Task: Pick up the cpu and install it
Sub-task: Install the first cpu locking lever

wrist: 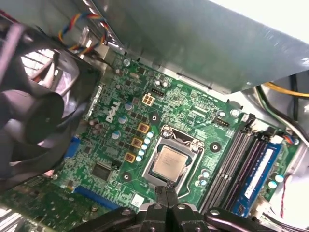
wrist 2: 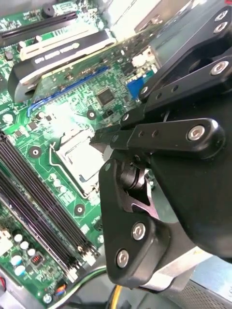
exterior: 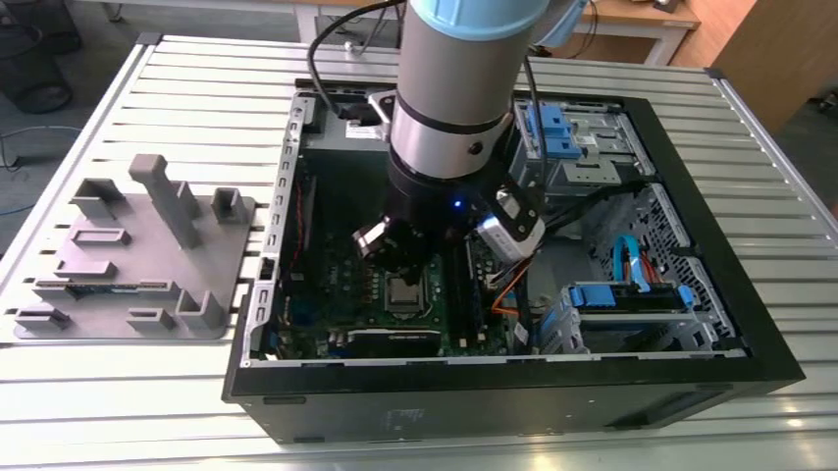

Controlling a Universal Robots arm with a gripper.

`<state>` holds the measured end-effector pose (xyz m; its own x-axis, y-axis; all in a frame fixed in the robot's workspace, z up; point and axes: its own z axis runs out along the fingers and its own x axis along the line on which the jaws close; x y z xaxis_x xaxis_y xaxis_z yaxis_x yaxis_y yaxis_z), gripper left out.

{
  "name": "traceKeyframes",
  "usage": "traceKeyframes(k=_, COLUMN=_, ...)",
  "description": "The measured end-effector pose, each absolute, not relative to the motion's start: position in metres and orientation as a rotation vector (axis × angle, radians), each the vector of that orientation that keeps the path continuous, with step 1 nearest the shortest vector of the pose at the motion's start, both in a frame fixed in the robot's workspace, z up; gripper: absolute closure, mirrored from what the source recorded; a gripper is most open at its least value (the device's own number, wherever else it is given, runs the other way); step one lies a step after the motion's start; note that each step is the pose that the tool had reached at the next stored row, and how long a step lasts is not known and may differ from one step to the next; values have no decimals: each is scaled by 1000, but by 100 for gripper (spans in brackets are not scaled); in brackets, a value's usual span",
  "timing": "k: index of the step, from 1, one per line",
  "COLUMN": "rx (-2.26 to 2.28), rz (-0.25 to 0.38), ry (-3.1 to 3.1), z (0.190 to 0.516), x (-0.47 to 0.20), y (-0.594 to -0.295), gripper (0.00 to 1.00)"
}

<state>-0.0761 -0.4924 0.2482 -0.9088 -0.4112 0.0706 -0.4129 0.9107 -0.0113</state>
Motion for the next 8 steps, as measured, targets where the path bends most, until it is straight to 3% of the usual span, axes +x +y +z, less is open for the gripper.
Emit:
traceKeyframes(k=4, rx=653, rz=-14, ry=-3018, z=248, x=-79, y=-492, gripper=89)
traceKeyframes(k=8, rx=653, rz=-17, ry=-3019, z=250, x=-79, y=-492, gripper=89)
